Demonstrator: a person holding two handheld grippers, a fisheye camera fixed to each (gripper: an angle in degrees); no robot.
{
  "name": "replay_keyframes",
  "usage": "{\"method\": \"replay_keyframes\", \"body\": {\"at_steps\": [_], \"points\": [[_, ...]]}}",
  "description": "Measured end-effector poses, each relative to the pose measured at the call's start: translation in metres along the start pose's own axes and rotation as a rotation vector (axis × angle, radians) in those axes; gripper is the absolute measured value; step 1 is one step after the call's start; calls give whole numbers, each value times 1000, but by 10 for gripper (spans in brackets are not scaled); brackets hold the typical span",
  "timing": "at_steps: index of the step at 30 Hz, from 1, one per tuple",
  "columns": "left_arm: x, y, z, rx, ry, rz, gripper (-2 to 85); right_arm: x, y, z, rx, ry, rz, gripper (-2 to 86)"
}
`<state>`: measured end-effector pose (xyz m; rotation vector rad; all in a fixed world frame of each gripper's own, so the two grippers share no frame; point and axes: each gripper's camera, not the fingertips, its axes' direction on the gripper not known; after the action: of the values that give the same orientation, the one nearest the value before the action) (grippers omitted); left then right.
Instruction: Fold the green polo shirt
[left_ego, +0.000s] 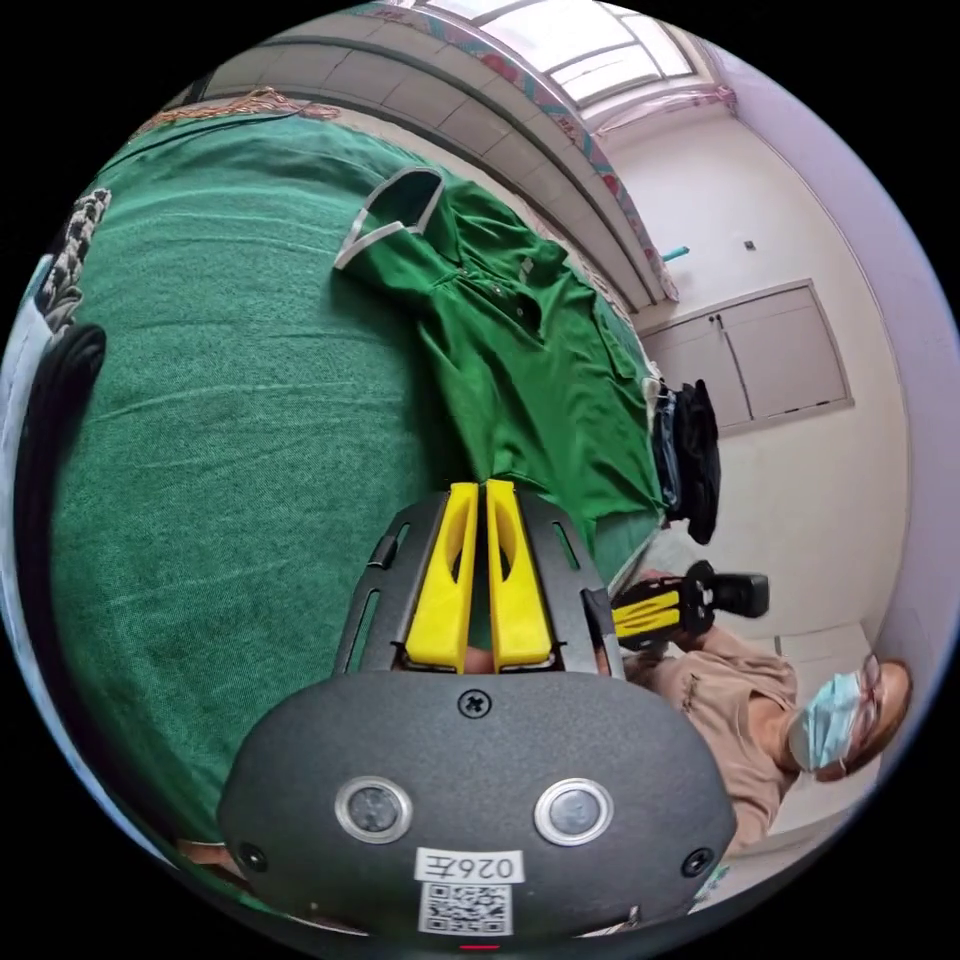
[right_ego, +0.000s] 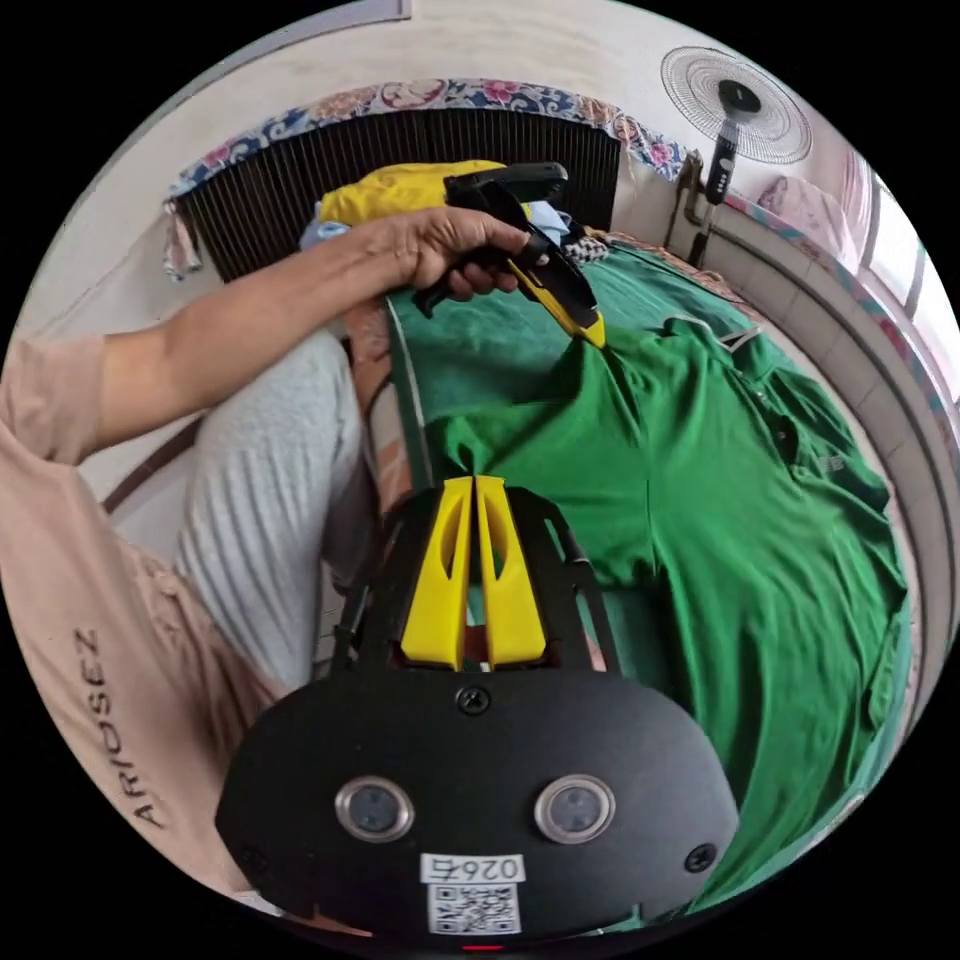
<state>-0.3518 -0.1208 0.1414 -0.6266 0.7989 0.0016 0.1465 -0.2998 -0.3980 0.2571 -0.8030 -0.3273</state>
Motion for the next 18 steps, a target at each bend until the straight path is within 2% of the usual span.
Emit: {"method": "replay_keyframes", "body": {"at_steps": [3,7,10,12,14,18], "points": [[0,10,-6,-73,49,48,-2,0,6,-10,9,-126,14,-13],[12,13,3,-226,-62,65,-4,0,20,-1,-42,-170,7,1],[13,15,-1,-260,-99,32,-8,5,24,5,-77,-265,2,48],[16,18,-11,-229,-101,20,-9,13,20,-2,-66,-349,3,58],[24,25,-35,-140,-66,35,-9,34,13,-28,29,-372,30,45],[43,38,-79,119,78,105,-10,93,-4,-62,137,-142,153,17]]}}
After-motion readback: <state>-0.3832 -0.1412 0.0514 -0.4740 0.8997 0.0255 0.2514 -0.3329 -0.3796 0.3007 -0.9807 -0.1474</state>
